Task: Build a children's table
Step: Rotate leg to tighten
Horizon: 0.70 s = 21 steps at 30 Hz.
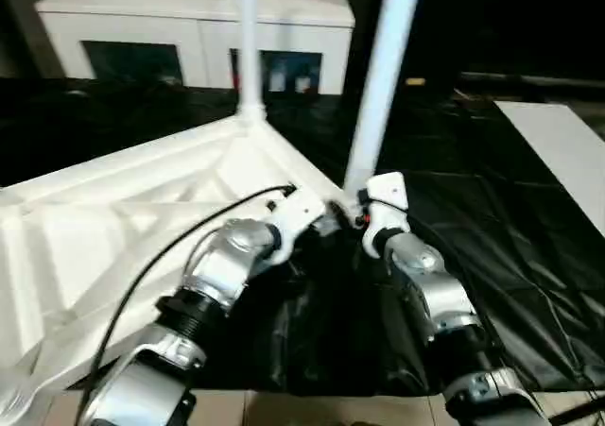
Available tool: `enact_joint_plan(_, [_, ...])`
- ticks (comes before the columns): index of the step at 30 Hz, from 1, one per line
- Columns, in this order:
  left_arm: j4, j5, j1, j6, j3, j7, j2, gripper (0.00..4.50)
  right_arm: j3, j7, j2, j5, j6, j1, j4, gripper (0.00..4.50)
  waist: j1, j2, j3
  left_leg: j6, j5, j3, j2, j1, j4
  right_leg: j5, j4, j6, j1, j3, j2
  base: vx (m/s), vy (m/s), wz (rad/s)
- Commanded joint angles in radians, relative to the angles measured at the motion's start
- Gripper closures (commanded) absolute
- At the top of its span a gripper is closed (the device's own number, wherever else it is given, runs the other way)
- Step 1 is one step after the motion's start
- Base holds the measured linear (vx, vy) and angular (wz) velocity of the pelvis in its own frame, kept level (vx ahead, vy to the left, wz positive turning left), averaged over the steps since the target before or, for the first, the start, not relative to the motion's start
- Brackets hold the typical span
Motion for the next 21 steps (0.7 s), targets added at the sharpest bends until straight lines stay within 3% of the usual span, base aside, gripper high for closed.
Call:
enact_joint_plan(1, [-0.040, 0.007, 0.017, -0.025, -0.055, -0.098, 0.036, 4.50, 0.052, 0.181, -0.095, 0.031, 0.021, 0.039, -0.120, 0.57, 0.015, 0.008, -0.043, 0.035, -0.373, -0.020, 0.043, 0.001, -0.093, -0.329, -0.080, -0.138, 0.037, 0.031, -0.060, 0.056, -0.013, 0.08])
enact_joint_plan(2, [-0.057, 0.003, 0.025, -0.026, -0.061, -0.135, 0.054, 4.50, 0.063, 0.233, -0.142, 0.030, 0.011, 0.058, -0.152, 0.57, 0.023, 0.004, -0.048, 0.057, -0.316, -0.013, 0.048, 0.001, -0.088, -0.232, -0.071, -0.175, 0.040, 0.033, -0.060, 0.071, -0.015, 0.08])
enact_joint_plan(5, [-0.106, -0.001, 0.046, -0.033, -0.091, -0.244, 0.119, 4.50, 0.068, 0.360, -0.249, 0.040, -0.025, 0.104, -0.209, 0.57, 0.031, 0.009, -0.053, 0.078, -0.231, -0.007, 0.047, -0.004, -0.078, -0.124, -0.061, -0.226, 0.047, 0.033, -0.061, 0.071, -0.024, 0.04])
enact_joint_plan(6, [-0.138, -0.010, 0.059, -0.093, -0.115, -0.332, 0.172, 4.50, 0.047, 0.427, -0.295, 0.061, -0.033, 0.126, -0.236, 0.57, 0.040, 0.010, -0.056, 0.094, -0.179, -0.007, 0.048, -0.006, -0.075, -0.052, -0.053, -0.242, 0.053, 0.033, -0.063, 0.073, -0.034, 0.01])
enact_joint_plan(7, [-0.146, -0.014, 0.063, -0.119, -0.122, -0.355, 0.186, 4.50, 0.041, 0.440, -0.303, 0.065, -0.034, 0.130, -0.242, 0.57, 0.040, 0.010, -0.056, 0.094, -0.179, -0.007, 0.048, -0.006, -0.075, -0.052, -0.053, -0.242, 0.053, 0.033, -0.063, 0.061, -0.038, -0.01])
enact_joint_plan(8, [-0.165, -0.027, 0.071, -0.127, -0.130, -0.398, 0.204, 4.50, 0.036, 0.456, -0.313, 0.072, -0.033, 0.133, -0.248, 0.57, 0.043, 0.008, -0.056, 0.109, -0.126, -0.001, 0.045, -0.006, -0.072, 0.036, -0.043, -0.264, 0.054, 0.032, -0.058, 0.000, 0.000, 0.00])
enact_joint_plan(10, [-0.200, -0.048, 0.086, -0.155, -0.151, -0.476, 0.247, 4.50, 0.032, 0.484, -0.336, 0.088, -0.034, 0.139, -0.262, 0.57, 0.048, 0.012, -0.055, 0.111, -0.117, 0.000, 0.047, -0.001, -0.072, 0.040, -0.043, -0.281, 0.054, 0.029, -0.061, 0.000, 0.000, 0.00])
enact_joint_plan(14, [-0.249, -0.055, 0.096, -0.156, -0.176, -0.566, 0.319, 4.50, 0.045, 0.566, -0.405, 0.118, -0.018, 0.154, -0.310, 0.57, 0.058, 0.018, -0.051, 0.094, -0.143, 0.001, 0.053, 0.009, -0.076, 0.004, -0.041, -0.283, 0.051, 0.027, -0.056, 0.000, 0.000, 0.00])
enact_joint_plan(16, [-0.268, -0.064, 0.097, -0.145, -0.174, -0.590, 0.335, 4.50, 0.060, 0.602, -0.431, 0.105, -0.024, 0.156, -0.314, 0.57, 0.060, 0.011, -0.046, 0.078, -0.181, 0.001, 0.055, 0.009, -0.080, -0.070, -0.046, -0.267, 0.051, 0.027, -0.058, 0.000, 0.000, 0.00])
enact_joint_plan(19, [-0.284, -0.076, 0.098, -0.144, -0.174, -0.606, 0.340, 4.50, 0.081, 0.615, -0.426, 0.085, -0.037, 0.149, -0.297, 0.57, 0.057, 0.013, -0.044, 0.057, -0.207, 0.000, 0.052, 0.008, -0.083, -0.135, -0.051, -0.252, 0.050, 0.028, -0.060, 0.000, 0.000, 0.00])
enact_joint_plan(20, [-0.285, -0.075, 0.098, -0.144, -0.174, -0.607, 0.338, 4.50, 0.088, 0.618, -0.421, 0.080, -0.039, 0.147, -0.294, 0.57, 0.055, 0.007, -0.043, 0.049, -0.221, 0.000, 0.051, 0.008, -0.084, -0.168, -0.055, -0.241, 0.049, 0.028, -0.059, 0.000, 0.000, 0.00])
enact_joint_plan(21, [-0.286, -0.073, 0.098, -0.145, -0.173, -0.608, 0.335, 4.50, 0.098, 0.629, -0.417, 0.080, -0.039, 0.146, -0.291, 0.57, 0.056, 0.008, -0.044, 0.042, -0.224, 0.000, 0.049, 0.009, -0.083, -0.195, -0.056, -0.230, 0.049, 0.030, -0.061, 0.000, 0.000, 0.00])
